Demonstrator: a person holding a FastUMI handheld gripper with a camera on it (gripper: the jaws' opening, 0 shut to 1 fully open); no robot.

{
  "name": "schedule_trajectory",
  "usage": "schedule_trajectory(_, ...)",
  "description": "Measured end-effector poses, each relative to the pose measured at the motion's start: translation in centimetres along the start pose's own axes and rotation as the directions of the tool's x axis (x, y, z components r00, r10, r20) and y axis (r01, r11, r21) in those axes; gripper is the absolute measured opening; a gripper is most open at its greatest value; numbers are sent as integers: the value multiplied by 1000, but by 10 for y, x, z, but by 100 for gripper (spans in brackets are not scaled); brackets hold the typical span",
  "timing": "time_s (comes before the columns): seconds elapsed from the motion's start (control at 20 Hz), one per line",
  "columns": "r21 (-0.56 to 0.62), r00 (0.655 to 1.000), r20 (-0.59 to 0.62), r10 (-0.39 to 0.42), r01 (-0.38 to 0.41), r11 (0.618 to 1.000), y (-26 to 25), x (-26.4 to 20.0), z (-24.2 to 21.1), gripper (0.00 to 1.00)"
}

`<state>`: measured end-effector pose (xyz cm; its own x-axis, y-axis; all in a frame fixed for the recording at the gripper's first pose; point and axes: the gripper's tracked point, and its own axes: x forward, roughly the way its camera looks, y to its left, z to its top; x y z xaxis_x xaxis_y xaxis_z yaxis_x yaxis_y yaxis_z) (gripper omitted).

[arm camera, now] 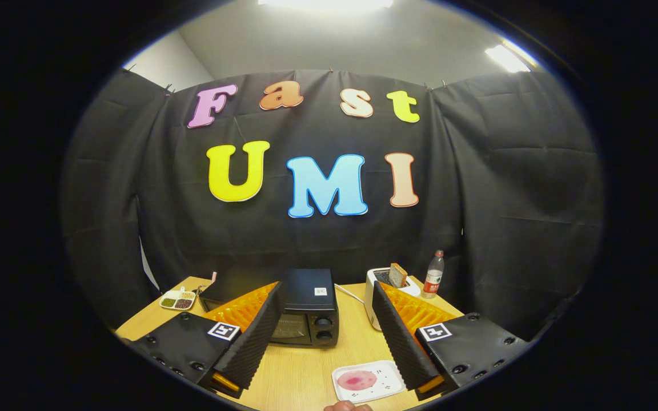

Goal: Open the toaster oven, put the food inside, and close the toaster oven door.

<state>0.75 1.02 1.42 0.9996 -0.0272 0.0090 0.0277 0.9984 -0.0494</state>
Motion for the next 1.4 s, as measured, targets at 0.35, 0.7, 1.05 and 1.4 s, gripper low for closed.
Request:
schedule_trajectory(0.35, -37, 997, -47, 57, -59, 998, 38, 14, -8, 98)
schedule_trajectory(0.7, -28, 994, -86, 72, -74, 997, 61, 45, -26, 98)
schedule_trajectory(1.05, -18, 991, -104, 80, -82, 996, 86, 77, -34, 98)
schedule_trajectory(1.4, 14, 985, -152, 87, -86, 996, 104, 118, -56, 98)
